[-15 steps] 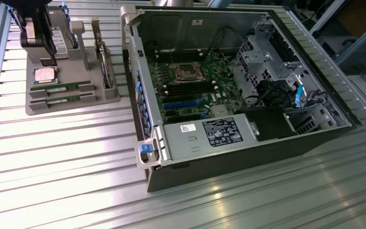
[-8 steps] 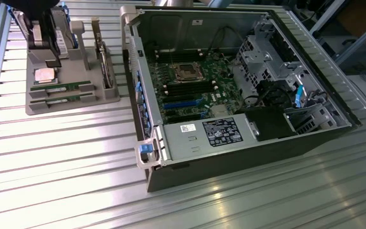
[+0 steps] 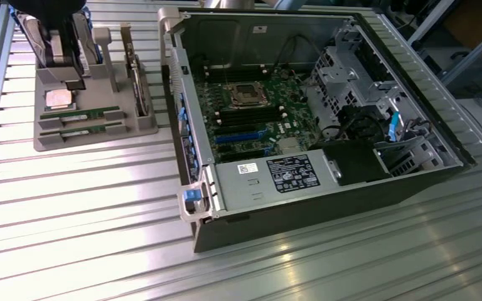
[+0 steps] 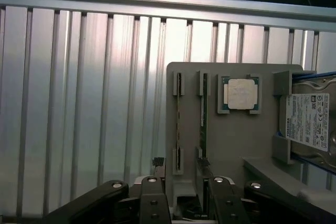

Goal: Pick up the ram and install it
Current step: 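Pick up the ram and move it above insertion slot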

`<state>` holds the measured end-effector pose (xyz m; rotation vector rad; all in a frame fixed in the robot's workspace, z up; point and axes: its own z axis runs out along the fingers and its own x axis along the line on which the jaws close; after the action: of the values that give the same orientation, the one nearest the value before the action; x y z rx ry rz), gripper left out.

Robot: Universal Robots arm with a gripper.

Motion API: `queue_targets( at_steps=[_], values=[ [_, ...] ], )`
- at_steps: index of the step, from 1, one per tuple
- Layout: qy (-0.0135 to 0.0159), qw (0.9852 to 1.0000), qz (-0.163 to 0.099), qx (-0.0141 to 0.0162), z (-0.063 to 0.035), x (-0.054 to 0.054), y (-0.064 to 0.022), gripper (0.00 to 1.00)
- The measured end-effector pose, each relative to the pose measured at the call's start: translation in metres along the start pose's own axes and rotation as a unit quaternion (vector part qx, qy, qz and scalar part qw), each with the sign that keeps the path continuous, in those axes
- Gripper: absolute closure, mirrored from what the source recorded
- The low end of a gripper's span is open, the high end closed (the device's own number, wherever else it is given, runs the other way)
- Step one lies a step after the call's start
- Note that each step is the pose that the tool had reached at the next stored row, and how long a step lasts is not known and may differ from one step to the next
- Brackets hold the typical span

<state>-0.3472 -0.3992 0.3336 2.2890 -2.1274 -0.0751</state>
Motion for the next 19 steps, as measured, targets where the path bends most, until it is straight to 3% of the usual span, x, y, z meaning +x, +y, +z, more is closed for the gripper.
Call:
queue_targets(
  at_steps=[19],
  values=[
    [0.0002, 1.0, -0.003, -0.0001, 0.0147, 0.0, -0.0013, 0.64]
  ],
)
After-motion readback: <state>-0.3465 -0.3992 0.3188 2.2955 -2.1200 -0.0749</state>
